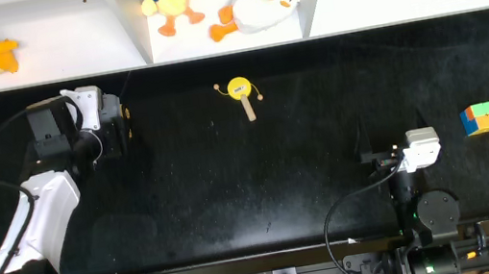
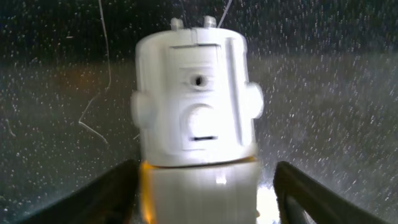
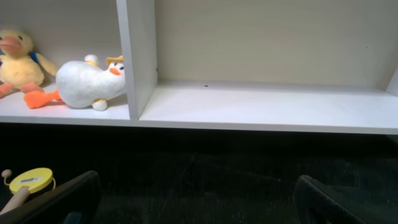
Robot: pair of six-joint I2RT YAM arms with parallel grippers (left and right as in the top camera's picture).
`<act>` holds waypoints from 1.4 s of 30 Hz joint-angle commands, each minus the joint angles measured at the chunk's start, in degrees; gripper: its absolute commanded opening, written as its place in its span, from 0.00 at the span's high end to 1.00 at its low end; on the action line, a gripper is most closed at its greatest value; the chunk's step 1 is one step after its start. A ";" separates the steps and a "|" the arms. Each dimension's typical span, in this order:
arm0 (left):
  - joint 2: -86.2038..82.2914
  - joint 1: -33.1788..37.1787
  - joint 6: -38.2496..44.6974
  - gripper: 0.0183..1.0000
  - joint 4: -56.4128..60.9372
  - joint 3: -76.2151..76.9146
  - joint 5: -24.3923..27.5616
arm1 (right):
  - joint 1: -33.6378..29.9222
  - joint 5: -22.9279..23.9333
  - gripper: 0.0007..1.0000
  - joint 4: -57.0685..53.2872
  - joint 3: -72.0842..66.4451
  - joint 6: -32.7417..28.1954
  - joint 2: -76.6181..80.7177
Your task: Store Toys
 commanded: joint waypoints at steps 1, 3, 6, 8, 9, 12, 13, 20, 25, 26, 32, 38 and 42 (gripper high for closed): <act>0.44 -0.17 -0.63 0.49 0.52 -0.46 -0.02 | -0.22 -0.59 0.00 0.31 -0.79 0.24 -0.33; 0.42 -0.17 -0.63 0.58 0.52 -0.46 -0.02 | -0.22 -0.59 0.00 0.31 -0.79 0.22 -0.33; 0.04 -0.17 -0.63 0.64 0.46 -0.46 -0.02 | -0.22 -0.59 0.01 0.31 -0.79 0.24 -0.33; -0.94 -0.17 -0.61 0.64 -0.04 -0.46 -0.02 | -0.22 -0.59 0.00 0.31 -0.79 0.22 -0.33; -1.81 -0.17 -0.59 0.64 -0.59 -0.46 -0.09 | -0.22 -0.59 0.00 0.31 -0.79 0.24 -0.33; -5.66 -0.17 -0.57 0.64 -3.30 -0.46 -1.11 | -0.22 -0.59 0.00 0.31 -0.79 0.24 -0.33; -7.28 -0.17 -0.59 0.64 -4.50 -0.46 -1.60 | -0.22 -0.59 0.00 0.31 -0.79 0.24 -0.33; -19.32 -0.17 -0.57 0.65 -13.92 -0.46 -3.91 | -0.22 -0.59 0.01 0.31 -0.79 0.24 -0.33; -24.55 -0.17 -0.61 0.64 -16.28 -0.11 -3.52 | -0.22 -0.59 0.00 0.31 -0.79 0.24 -0.33; -24.55 -0.17 -0.63 0.64 -16.13 0.37 -3.32 | -0.22 -0.59 0.00 0.28 -0.79 0.22 -0.33; -19.71 -0.17 -0.63 0.64 -14.64 6.21 -0.85 | -0.22 -0.59 0.00 0.31 -0.79 0.22 -0.33; -10.19 -0.20 -0.63 0.63 -12.15 14.53 -0.13 | -0.22 -0.59 0.00 0.31 -0.79 0.24 -0.33; -3.21 -0.57 -0.61 0.61 -10.62 20.76 0.02 | -0.22 -0.59 0.00 0.31 -0.79 0.24 -0.33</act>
